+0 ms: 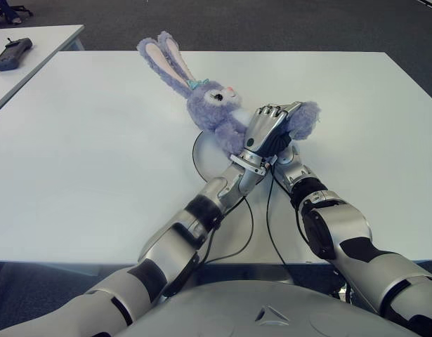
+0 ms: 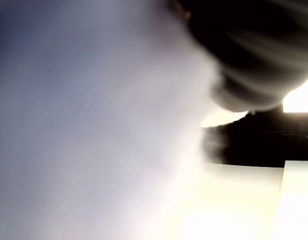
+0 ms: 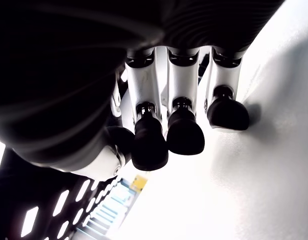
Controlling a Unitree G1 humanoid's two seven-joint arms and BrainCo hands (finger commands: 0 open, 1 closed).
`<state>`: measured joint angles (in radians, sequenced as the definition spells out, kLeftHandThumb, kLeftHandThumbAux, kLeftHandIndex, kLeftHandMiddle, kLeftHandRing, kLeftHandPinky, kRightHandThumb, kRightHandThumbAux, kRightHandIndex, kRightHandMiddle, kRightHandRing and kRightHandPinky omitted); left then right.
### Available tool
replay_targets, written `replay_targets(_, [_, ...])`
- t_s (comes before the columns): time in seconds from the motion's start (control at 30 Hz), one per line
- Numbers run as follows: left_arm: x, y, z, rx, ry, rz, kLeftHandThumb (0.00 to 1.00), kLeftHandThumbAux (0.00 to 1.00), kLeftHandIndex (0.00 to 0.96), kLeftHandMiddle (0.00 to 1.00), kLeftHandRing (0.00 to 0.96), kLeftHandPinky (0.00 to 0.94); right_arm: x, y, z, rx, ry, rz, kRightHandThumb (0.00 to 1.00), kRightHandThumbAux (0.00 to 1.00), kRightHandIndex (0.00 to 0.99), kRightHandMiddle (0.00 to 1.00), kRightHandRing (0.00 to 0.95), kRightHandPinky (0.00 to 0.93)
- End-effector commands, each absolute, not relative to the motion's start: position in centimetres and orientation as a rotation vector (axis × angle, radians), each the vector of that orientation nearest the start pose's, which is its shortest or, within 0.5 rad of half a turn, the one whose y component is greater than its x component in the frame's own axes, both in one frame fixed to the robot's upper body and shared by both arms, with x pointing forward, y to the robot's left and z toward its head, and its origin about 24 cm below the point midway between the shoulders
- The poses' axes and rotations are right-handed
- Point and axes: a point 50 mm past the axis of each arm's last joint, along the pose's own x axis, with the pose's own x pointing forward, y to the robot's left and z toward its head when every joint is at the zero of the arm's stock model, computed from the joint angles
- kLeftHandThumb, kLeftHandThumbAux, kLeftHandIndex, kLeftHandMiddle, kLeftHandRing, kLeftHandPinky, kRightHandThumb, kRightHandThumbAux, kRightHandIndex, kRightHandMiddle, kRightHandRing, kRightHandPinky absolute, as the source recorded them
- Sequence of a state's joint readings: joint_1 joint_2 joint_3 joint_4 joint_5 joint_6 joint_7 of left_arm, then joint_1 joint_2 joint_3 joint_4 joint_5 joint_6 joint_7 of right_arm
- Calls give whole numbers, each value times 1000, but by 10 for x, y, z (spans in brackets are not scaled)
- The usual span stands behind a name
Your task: Put the doll into the plate.
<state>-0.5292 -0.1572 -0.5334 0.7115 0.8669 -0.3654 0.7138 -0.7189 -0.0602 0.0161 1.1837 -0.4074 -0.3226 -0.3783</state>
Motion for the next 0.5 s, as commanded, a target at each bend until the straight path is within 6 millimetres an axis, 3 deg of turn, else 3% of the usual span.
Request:
replay_targets(0.03, [155,21,-118,1062,76,-621,746,692,444,813,829,833,204,-113,-128,-516,763,157,701,735,406,735,774,794])
replay_targets(0.5, [155,21,-118,1062,76,-621,746,692,444,813,829,833,204,-113,-128,-516,763,157,701,735,406,735,774,794])
